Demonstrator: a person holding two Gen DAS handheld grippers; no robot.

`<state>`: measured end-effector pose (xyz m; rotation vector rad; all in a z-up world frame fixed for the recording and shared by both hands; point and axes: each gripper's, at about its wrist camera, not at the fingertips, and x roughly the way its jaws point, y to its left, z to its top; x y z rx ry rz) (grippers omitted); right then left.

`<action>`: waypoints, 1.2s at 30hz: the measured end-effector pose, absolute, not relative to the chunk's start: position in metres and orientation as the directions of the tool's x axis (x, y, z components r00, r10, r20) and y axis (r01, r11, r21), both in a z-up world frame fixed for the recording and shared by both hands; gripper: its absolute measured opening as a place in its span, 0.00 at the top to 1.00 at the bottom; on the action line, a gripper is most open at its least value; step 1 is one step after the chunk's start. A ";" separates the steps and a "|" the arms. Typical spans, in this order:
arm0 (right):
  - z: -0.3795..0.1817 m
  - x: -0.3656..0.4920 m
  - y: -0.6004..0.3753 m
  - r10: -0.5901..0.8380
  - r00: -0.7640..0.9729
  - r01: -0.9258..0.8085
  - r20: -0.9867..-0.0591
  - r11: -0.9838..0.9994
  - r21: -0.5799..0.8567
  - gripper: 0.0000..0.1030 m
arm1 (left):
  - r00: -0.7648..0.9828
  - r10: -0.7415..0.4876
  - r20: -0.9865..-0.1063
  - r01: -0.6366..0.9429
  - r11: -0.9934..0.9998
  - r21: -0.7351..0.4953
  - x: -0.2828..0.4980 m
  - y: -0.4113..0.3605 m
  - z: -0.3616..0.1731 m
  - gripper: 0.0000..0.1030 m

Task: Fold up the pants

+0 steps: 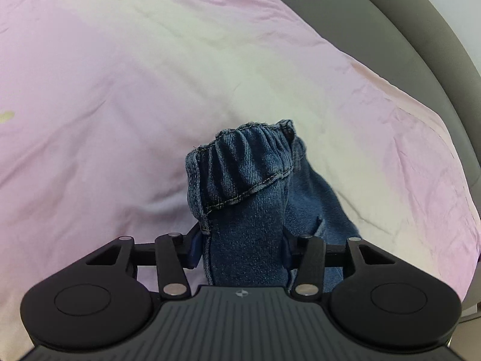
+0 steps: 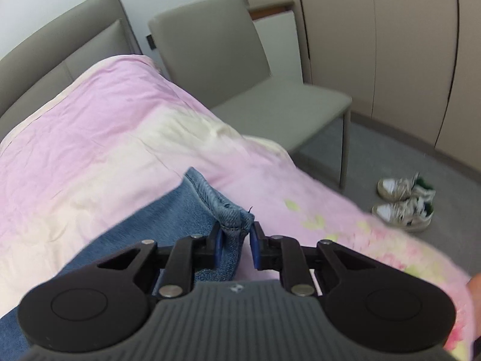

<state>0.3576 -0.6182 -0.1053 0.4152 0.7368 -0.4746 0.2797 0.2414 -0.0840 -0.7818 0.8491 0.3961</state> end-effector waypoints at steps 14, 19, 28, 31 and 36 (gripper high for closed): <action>-0.067 0.276 -0.510 0.003 0.645 0.353 -0.764 0.886 0.301 0.88 | 0.573 0.141 -0.807 -0.637 0.696 -0.331 0.168 0.373 -0.013 0.48; -0.111 0.239 -0.482 0.014 0.610 0.368 -0.792 0.881 0.299 0.88 | 0.516 0.117 -0.849 -0.686 0.650 -0.327 0.131 0.408 -0.063 0.47; -0.175 0.232 -0.481 -0.043 0.513 0.449 -0.858 0.865 0.225 0.84 | 0.451 0.165 -0.877 -0.705 0.668 -0.238 0.136 0.409 -0.129 0.37; -0.177 0.232 -0.479 -0.093 0.495 0.468 -0.864 0.866 0.175 0.69 | 0.414 0.184 -0.892 -0.700 0.691 -0.183 0.143 0.405 -0.120 0.25; -0.158 0.224 -0.472 -0.157 0.485 0.411 -0.860 0.909 0.066 0.54 | 0.380 0.268 -0.885 -0.639 0.768 -0.042 0.142 0.383 -0.087 0.26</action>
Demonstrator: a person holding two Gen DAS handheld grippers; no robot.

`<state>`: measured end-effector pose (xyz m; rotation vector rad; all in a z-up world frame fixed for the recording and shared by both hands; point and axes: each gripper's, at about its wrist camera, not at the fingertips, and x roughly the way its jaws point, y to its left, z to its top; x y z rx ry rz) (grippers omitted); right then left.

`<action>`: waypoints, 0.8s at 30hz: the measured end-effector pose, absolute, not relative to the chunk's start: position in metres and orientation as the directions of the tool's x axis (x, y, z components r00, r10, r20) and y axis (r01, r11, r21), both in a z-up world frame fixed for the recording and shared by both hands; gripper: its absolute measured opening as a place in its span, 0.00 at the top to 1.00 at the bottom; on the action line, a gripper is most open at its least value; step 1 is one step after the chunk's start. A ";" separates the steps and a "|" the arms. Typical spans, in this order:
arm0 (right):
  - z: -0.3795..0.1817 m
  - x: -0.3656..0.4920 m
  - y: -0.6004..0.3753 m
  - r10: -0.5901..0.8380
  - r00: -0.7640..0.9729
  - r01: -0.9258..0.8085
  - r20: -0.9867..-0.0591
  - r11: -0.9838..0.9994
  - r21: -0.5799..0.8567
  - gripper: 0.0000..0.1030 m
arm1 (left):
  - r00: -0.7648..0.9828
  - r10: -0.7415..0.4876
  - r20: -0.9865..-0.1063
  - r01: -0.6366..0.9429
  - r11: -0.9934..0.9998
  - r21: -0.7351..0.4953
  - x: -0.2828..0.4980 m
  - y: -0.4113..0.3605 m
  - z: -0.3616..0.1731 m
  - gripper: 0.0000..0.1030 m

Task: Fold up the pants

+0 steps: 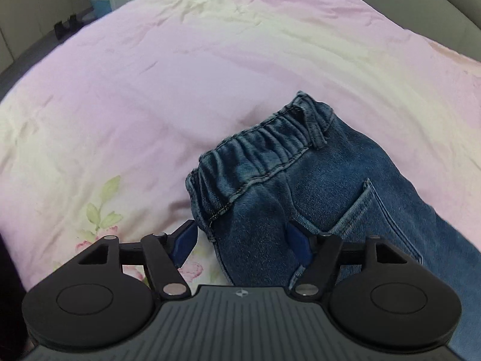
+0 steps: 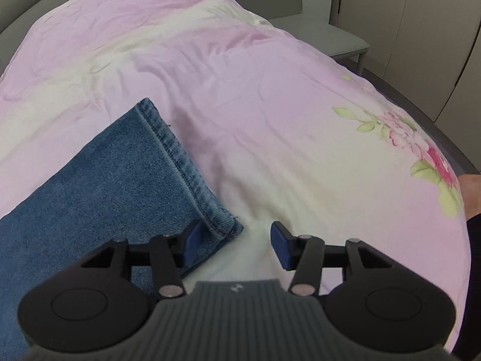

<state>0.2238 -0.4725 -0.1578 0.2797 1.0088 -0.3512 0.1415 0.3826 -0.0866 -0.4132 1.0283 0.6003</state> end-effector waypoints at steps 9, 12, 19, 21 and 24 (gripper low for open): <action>-0.119 0.199 -0.419 -0.046 0.613 0.139 -0.789 0.989 0.051 0.54 | 0.558 0.086 -0.825 -0.233 0.971 -0.056 0.142 0.254 -0.030 0.34; -0.124 0.196 -0.396 0.049 0.605 0.041 -0.795 0.995 0.092 0.54 | 0.559 0.007 -0.829 -0.103 0.993 -0.061 0.153 0.211 -0.042 0.34; -0.163 0.193 -0.340 0.029 0.586 -0.117 -0.810 0.992 -0.049 0.56 | 0.455 -0.010 -0.891 -0.021 1.000 -0.022 0.168 0.154 -0.108 0.40; -0.179 0.194 -0.340 0.020 0.568 -0.126 -0.823 0.990 -0.063 0.56 | 0.415 0.023 -0.910 -0.029 1.000 0.013 0.170 0.149 -0.133 0.41; -0.188 0.191 -0.347 0.048 0.572 -0.121 -0.819 0.992 -0.026 0.56 | 0.414 0.051 -0.909 -0.023 0.999 0.046 0.166 0.145 -0.155 0.40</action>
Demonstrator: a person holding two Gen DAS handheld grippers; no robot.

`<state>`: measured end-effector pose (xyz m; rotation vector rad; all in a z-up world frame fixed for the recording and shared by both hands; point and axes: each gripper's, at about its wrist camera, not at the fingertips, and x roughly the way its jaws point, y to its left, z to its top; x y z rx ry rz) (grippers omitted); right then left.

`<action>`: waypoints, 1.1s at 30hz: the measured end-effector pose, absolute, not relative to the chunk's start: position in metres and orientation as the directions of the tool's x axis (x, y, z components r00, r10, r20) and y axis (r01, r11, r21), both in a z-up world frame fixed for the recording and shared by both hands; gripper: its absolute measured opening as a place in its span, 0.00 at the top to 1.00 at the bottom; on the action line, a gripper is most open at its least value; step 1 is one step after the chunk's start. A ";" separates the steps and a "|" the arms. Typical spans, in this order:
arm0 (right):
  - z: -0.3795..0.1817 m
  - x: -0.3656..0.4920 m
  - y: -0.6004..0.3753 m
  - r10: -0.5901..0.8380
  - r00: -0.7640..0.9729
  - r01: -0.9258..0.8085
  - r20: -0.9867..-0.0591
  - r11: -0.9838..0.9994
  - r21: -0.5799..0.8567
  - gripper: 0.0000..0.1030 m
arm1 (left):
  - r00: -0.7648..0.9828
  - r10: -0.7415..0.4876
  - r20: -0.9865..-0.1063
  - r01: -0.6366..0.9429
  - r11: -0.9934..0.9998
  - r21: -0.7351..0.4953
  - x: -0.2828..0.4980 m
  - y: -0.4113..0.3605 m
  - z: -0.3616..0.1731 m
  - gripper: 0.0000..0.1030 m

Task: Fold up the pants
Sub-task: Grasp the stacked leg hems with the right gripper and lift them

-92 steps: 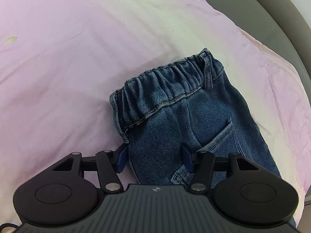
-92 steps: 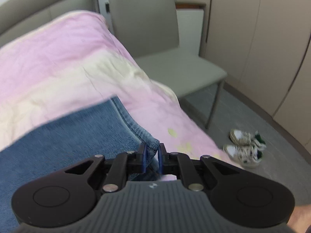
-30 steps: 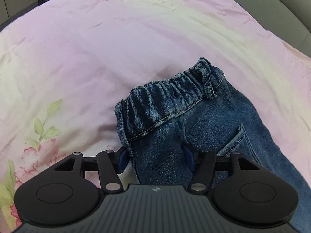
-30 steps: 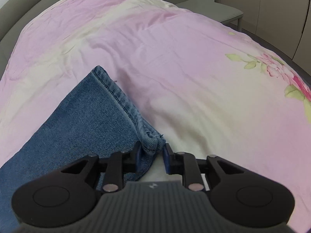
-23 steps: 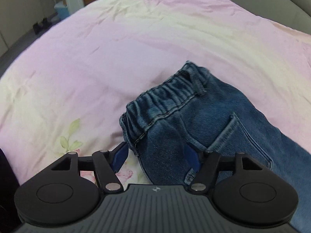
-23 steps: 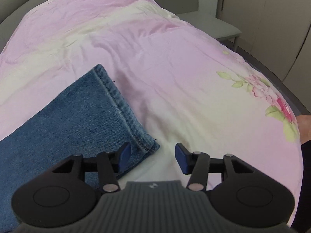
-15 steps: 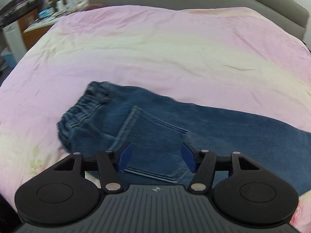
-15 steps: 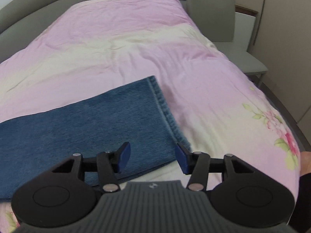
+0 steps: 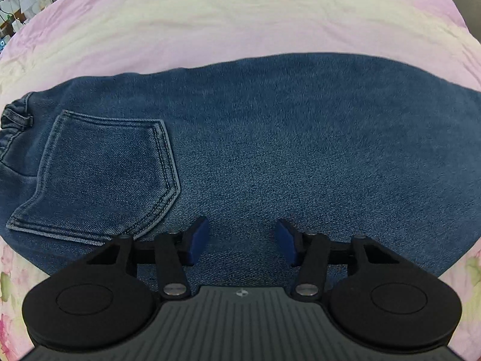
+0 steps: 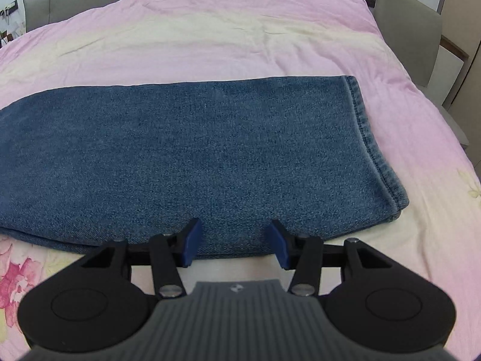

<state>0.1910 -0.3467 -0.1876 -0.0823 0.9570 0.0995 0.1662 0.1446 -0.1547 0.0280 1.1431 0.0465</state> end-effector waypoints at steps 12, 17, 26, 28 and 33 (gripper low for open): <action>-0.150 0.180 -0.437 0.126 0.605 0.151 -0.786 0.951 0.269 0.46 | 0.516 -0.098 -0.851 0.203 0.979 0.011 0.176 0.032 -0.088 0.45; -0.167 0.181 -0.486 0.146 0.608 0.301 -0.780 0.867 0.396 0.47 | 0.445 -0.318 -0.837 0.397 0.908 -0.135 0.189 -0.051 -0.085 0.45; -0.212 0.199 -0.527 0.276 0.640 0.371 -0.717 0.705 0.604 0.54 | 0.315 -0.368 -0.875 0.601 0.791 -0.116 0.196 -0.168 -0.118 0.60; -0.222 0.203 -0.534 0.295 0.647 0.383 -0.703 0.672 0.634 0.58 | 0.302 -0.340 -0.891 0.650 0.757 -0.069 0.196 -0.184 -0.124 0.65; -0.229 0.206 -0.541 0.309 0.669 0.391 -0.676 0.627 0.674 0.68 | 0.274 -0.283 -0.919 0.736 0.677 0.011 0.190 -0.206 -0.135 0.76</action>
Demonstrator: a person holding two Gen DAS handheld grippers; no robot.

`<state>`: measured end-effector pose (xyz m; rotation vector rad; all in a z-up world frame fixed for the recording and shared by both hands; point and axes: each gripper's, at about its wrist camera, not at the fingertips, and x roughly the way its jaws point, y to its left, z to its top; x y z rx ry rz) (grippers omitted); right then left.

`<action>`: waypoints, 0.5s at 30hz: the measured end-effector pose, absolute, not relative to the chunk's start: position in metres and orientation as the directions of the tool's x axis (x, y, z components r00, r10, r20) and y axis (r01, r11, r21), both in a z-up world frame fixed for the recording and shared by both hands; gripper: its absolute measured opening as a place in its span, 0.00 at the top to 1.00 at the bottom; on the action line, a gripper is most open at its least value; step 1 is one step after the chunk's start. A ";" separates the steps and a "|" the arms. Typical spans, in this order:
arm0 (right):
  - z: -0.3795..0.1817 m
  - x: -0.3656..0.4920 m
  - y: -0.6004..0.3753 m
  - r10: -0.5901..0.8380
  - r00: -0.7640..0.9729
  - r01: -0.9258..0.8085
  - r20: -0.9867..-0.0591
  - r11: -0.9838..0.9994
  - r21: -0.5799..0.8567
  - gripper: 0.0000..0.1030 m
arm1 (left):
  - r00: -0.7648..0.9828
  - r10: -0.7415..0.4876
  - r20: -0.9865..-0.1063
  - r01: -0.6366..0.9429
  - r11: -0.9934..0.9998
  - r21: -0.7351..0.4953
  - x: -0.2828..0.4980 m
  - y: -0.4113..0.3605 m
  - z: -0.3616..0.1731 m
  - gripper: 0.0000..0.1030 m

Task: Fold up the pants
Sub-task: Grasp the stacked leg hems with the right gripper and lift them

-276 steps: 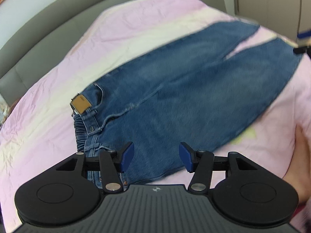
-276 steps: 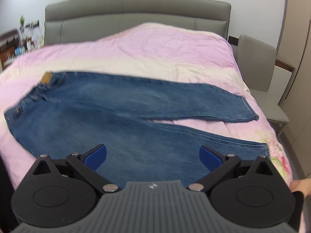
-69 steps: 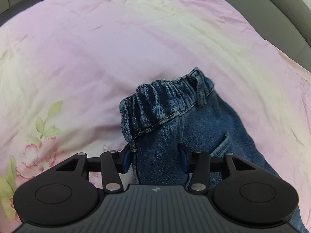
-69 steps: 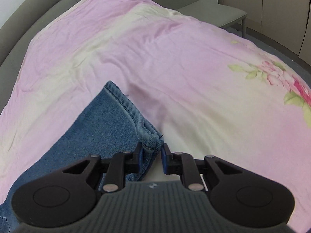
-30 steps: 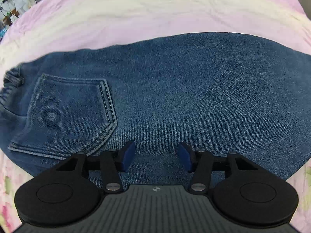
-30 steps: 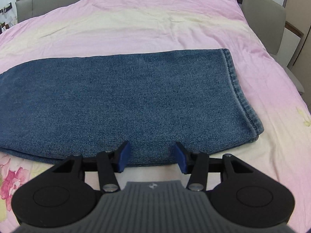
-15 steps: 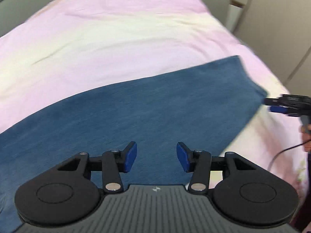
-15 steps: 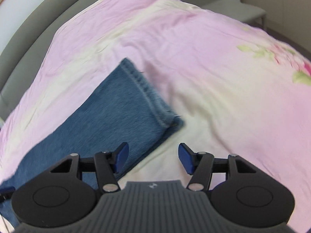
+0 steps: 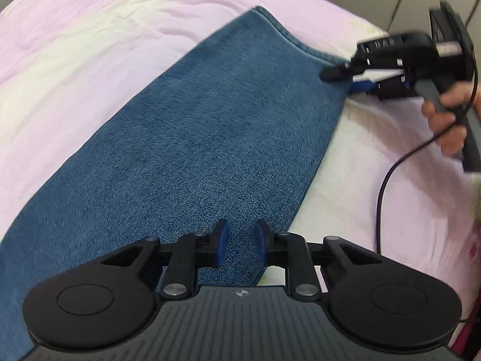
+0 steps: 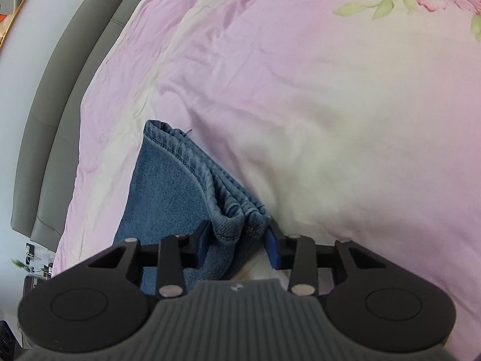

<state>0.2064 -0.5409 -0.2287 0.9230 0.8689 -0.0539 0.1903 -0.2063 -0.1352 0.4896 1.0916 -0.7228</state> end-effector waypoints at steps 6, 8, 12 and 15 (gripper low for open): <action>-0.210 0.203 -0.536 0.285 0.701 0.353 -0.654 0.658 0.665 0.81 | 0.268 -0.263 -0.927 0.755 0.655 0.032 0.187 -0.213 -0.151 0.82; -0.197 0.199 -0.532 0.276 0.714 0.326 -0.644 0.682 0.654 0.82 | 0.268 -0.255 -0.929 0.753 0.657 0.037 0.188 -0.215 -0.155 0.82; -0.166 0.196 -0.519 0.281 0.739 0.272 -0.612 0.706 0.653 0.83 | 0.261 -0.249 -0.933 0.749 0.661 0.033 0.192 -0.220 -0.164 0.82; -0.135 0.197 -0.499 0.275 0.752 0.218 -0.599 0.755 0.619 0.83 | 0.261 -0.263 -0.929 0.735 0.678 0.015 0.193 -0.216 -0.164 0.82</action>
